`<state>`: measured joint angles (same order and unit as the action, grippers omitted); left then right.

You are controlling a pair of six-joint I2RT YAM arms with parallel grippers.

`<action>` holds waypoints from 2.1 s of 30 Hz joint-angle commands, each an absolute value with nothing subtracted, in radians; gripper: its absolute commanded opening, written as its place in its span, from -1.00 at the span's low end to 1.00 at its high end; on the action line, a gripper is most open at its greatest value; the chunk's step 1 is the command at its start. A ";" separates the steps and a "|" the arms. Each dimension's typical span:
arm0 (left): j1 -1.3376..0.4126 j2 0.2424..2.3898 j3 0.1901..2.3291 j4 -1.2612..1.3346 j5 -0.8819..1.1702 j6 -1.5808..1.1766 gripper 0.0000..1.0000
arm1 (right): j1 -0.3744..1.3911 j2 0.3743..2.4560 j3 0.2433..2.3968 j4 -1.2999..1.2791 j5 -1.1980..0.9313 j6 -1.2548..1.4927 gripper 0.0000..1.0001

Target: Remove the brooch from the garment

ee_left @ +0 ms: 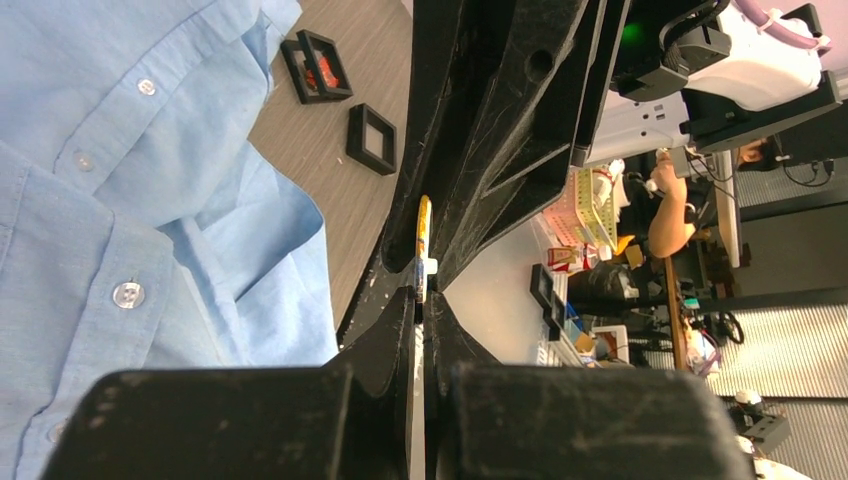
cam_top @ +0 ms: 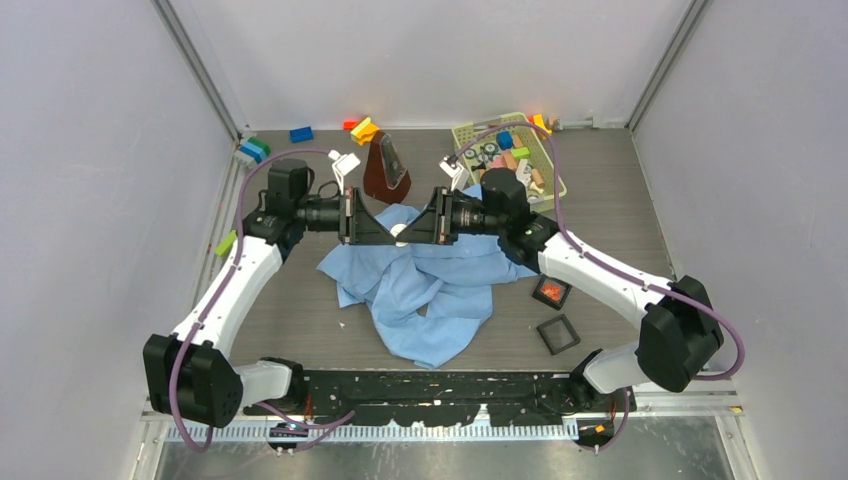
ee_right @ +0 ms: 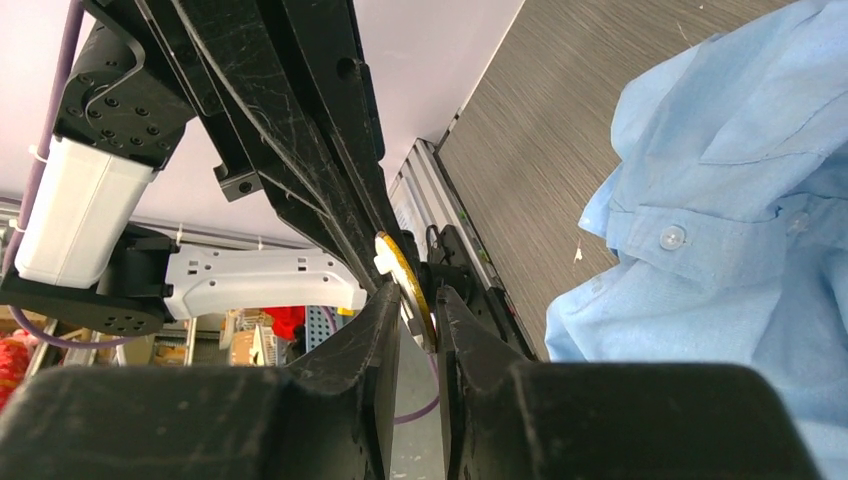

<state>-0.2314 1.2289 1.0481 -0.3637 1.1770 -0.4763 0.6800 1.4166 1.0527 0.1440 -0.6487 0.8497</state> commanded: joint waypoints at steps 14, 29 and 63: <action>-0.255 1.216 1.102 -0.571 1.097 -0.318 -1.00 | 0.640 1.399 0.985 0.193 -0.526 0.894 0.01; -0.524 1.250 1.068 -0.552 0.631 -0.362 -1.00 | 0.553 1.254 0.992 -0.360 -0.190 0.773 0.85; -0.399 1.204 0.779 -0.072 0.435 -0.299 -1.00 | 0.469 1.064 0.665 -1.090 0.347 1.268 0.89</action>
<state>-0.3885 1.2922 0.8127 -0.1043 0.4580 -0.3550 0.4709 1.0817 0.6991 -1.1225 0.3309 1.1992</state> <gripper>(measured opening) 0.021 0.945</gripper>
